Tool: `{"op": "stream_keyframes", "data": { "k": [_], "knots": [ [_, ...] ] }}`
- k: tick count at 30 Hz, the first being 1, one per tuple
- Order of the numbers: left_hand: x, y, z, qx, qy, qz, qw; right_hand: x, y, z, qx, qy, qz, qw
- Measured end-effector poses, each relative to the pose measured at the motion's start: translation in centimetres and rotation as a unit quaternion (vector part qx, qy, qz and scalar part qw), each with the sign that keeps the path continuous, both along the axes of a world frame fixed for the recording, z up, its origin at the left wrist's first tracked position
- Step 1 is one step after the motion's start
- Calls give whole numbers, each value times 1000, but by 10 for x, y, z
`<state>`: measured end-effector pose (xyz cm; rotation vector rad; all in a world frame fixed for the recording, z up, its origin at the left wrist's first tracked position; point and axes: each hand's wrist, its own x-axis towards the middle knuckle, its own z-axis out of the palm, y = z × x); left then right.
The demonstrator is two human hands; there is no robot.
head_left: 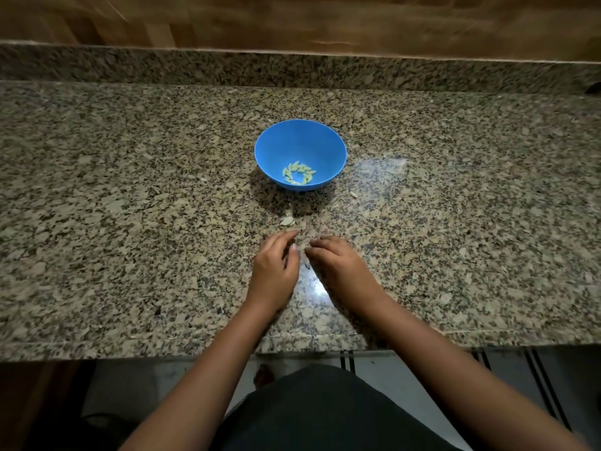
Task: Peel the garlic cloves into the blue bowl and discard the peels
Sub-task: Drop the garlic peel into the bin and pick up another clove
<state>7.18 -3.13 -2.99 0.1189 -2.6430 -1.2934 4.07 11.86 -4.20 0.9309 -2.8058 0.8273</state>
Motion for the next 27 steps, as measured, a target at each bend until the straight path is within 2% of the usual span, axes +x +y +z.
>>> {"op": "stream_keyframes", "data": {
  "k": [4,5,7,9,10,13,15,18,20,23,25,27],
  "knots": [
    [10,1,1,-12,-32,-59,998,-1,9,10,-44,-22,-30,998],
    [13,2,0,-40,-55,-91,994,0,11,16,-69,-43,-51,995],
    [17,5,-4,-165,-116,-143,969,2,16,24,-96,-73,-92,988],
    [16,9,-9,-296,-150,-161,929,6,22,27,-55,-77,-118,989],
    [13,12,-10,-330,-151,-158,918,8,26,26,-14,-82,-127,988],
    [-4,19,-12,-359,-139,-159,909,15,36,22,61,-130,-149,978],
    [-15,26,-10,-345,-133,-192,909,17,38,23,37,-140,-152,978],
    [-16,26,-1,-227,-119,-212,943,18,38,23,5,-138,-155,978],
    [-4,14,1,-151,-98,-168,969,21,42,20,67,-150,-142,976],
    [9,-1,2,-47,-85,-118,988,24,39,15,204,-148,-116,961],
    [4,0,1,-2,-78,-105,991,23,23,13,234,-125,-86,960],
    [-2,3,0,2,-76,-98,992,17,3,13,213,-112,-52,969]
  ]
}}
